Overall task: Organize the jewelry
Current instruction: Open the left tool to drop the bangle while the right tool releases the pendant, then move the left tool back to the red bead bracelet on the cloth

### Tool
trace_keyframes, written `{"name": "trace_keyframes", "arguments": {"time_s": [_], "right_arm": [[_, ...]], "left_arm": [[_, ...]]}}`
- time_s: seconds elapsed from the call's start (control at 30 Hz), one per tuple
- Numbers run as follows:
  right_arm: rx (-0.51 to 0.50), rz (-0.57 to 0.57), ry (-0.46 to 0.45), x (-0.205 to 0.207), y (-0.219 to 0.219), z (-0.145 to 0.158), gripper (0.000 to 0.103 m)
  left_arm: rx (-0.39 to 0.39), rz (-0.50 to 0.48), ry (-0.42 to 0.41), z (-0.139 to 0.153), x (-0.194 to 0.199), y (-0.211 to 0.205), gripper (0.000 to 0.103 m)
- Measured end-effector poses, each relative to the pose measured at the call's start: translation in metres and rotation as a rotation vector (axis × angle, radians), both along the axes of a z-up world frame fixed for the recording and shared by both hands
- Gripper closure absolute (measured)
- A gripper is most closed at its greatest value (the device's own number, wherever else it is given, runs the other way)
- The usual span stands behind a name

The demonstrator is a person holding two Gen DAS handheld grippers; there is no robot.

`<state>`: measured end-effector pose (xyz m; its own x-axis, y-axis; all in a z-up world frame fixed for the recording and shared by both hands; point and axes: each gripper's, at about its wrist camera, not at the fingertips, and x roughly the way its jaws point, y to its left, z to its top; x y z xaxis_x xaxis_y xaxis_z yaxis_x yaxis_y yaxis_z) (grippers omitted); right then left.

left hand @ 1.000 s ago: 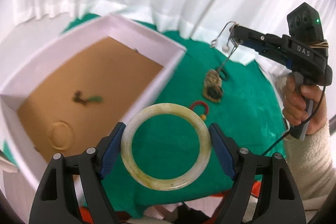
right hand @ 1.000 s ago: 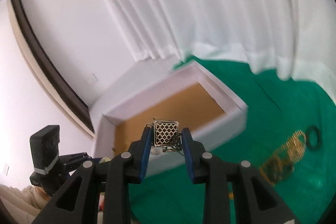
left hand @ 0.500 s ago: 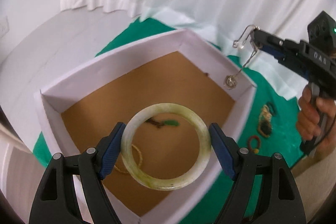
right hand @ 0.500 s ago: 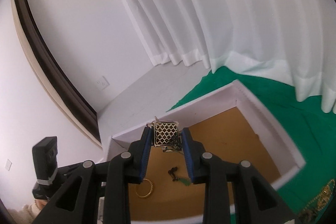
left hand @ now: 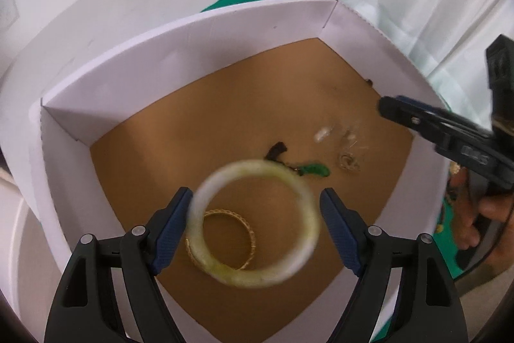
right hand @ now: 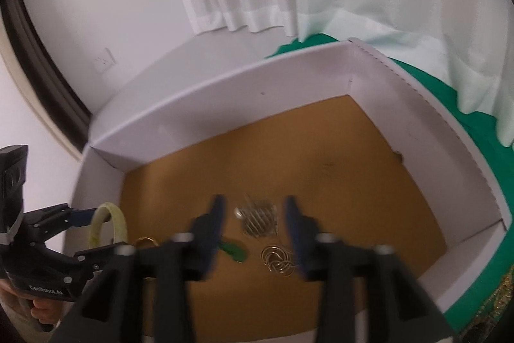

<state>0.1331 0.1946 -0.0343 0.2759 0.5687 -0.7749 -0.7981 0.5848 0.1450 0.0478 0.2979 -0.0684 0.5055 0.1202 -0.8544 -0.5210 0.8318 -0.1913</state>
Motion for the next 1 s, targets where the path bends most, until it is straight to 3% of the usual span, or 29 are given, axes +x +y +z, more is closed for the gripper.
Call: {"name": "trace_keyframes", "arguments": {"time_s": [0.03, 0.07, 0.23, 0.37, 0.67, 0.8, 1.0], "right_arm": [[0.003, -0.006, -0.007, 0.000, -0.002, 0.002, 0.035], [0.013, -0.010, -0.013, -0.001, -0.006, 0.006, 0.035], [0.030, -0.050, -0.082, -0.017, -0.037, 0.024, 0.024], [0.007, -0.083, -0.160, -0.043, -0.084, 0.028, 0.023], [-0.174, -0.248, -0.151, -0.097, -0.227, -0.039, 0.022], [-0.205, -0.363, -0.107, -0.118, -0.286, -0.062, 0.022], [-0.223, -0.543, -0.110, -0.141, -0.356, -0.078, 0.022]], "left_arm": [[0.012, 0.003, -0.002, 0.001, -0.001, -0.001, 0.014], [0.019, 0.006, -0.004, 0.002, -0.001, -0.001, 0.009], [0.039, -0.010, -0.037, 0.016, -0.012, -0.019, 0.008], [0.077, -0.071, -0.073, 0.031, -0.025, -0.056, 0.007], [0.032, -0.324, -0.149, 0.041, -0.026, -0.175, 0.005], [0.020, -0.433, -0.117, 0.025, -0.014, -0.221, 0.005], [-0.027, -0.501, -0.051, -0.017, 0.007, -0.257, 0.005]]}}
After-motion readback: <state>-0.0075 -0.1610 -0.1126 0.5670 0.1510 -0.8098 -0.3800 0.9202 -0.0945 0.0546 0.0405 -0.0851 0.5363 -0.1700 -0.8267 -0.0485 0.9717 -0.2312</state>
